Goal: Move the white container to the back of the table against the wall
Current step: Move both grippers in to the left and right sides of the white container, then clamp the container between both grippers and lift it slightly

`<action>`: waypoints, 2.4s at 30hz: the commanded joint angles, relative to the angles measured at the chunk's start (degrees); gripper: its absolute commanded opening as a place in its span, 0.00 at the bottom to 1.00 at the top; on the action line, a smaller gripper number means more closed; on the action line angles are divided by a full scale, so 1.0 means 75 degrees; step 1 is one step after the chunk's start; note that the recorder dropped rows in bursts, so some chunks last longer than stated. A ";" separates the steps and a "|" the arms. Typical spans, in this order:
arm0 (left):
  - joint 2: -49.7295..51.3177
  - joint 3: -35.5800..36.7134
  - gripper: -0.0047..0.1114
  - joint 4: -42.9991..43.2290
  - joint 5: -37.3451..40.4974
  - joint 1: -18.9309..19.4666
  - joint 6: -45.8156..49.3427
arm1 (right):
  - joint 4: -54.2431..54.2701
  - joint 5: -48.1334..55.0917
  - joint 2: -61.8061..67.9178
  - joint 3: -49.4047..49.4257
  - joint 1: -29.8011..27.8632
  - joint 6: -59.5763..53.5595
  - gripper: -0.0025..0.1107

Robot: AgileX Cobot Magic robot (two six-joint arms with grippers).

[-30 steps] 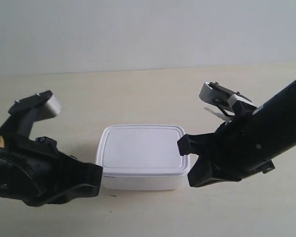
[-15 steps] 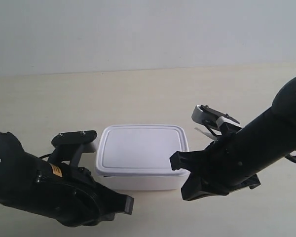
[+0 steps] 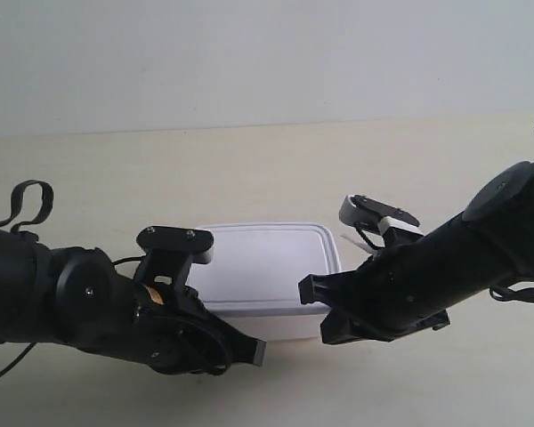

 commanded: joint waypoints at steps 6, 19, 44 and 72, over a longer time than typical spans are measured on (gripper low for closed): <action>0.0136 -0.0203 0.04 0.0521 -0.0735 -0.0040 0.0051 | 0.0059 -0.0366 0.0260 -0.0650 0.0033 -0.0113 0.02; 0.1151 -0.1181 0.04 0.1364 -0.0866 0.0701 0.0271 | 0.0038 -0.1130 0.1174 -0.1497 0.0033 -0.0321 0.02; 0.2424 -0.3051 0.04 0.1920 -0.0611 0.1704 0.0663 | -0.0109 -0.2217 0.2747 -0.3657 -0.0013 -0.0480 0.02; 0.3513 -0.4815 0.04 0.2167 -0.0611 0.2506 0.1268 | -0.0284 -0.2196 0.3926 -0.5737 -0.0208 -0.0543 0.02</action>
